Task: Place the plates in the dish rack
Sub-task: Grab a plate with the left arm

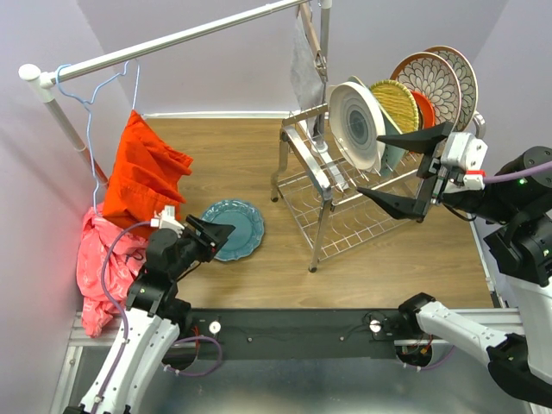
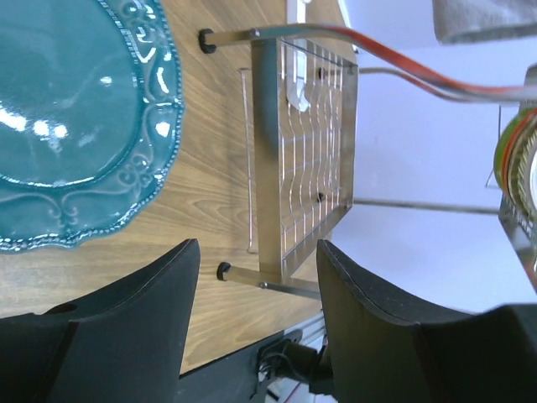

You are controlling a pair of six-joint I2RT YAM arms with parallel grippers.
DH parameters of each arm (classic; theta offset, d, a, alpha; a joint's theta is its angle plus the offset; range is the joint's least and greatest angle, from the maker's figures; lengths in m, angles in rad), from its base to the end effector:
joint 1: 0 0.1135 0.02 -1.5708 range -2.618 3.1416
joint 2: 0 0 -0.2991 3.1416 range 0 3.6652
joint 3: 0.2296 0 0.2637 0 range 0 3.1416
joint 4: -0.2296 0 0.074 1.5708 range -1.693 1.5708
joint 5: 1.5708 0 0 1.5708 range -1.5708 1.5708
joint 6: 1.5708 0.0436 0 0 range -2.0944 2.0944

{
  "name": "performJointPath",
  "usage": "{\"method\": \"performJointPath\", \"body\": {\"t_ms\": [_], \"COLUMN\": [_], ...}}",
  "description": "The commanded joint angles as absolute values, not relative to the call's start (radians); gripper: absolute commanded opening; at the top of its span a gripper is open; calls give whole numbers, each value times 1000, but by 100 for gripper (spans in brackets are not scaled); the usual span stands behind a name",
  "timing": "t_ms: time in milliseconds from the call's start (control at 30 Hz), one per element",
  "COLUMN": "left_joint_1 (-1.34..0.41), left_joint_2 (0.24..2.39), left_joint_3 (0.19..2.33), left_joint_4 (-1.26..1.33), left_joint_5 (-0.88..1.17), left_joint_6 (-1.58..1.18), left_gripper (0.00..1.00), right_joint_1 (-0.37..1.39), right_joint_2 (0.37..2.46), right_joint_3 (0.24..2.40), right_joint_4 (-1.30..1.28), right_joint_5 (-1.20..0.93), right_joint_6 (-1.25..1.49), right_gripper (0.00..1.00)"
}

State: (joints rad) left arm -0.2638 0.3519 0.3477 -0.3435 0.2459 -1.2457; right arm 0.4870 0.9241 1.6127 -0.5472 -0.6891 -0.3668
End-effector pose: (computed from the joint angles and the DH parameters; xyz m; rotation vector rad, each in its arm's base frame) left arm 0.0992 -0.0378 0.2359 -0.8330 1.9457 -1.2028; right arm 0.0811 0.0743 0.5769 -1.0878 1.0170 0.5882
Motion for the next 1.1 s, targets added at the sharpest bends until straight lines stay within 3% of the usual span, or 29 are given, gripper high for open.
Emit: {"method": "performJointPath", "body": {"t_ms": [0,567,1067], "left_joint_1": [-265,-267,-268], "left_joint_2": [353,701,756], "left_joint_3": [341,318,259], "left_joint_4": [-416,-543,-422], "left_joint_5": [161,195,95], "left_joint_6": [-1321,-1232,-1356], "left_gripper": [66,63,63], "right_joint_1": [482,482,482], "right_joint_2": [916,910,916], "right_joint_3": [1586,1554,1565], "right_joint_4": [-546,-545,-541], "right_joint_5": [-716,-690,-680], "right_joint_6": [-353,-359,-360], "right_gripper": [97,97,98]}}
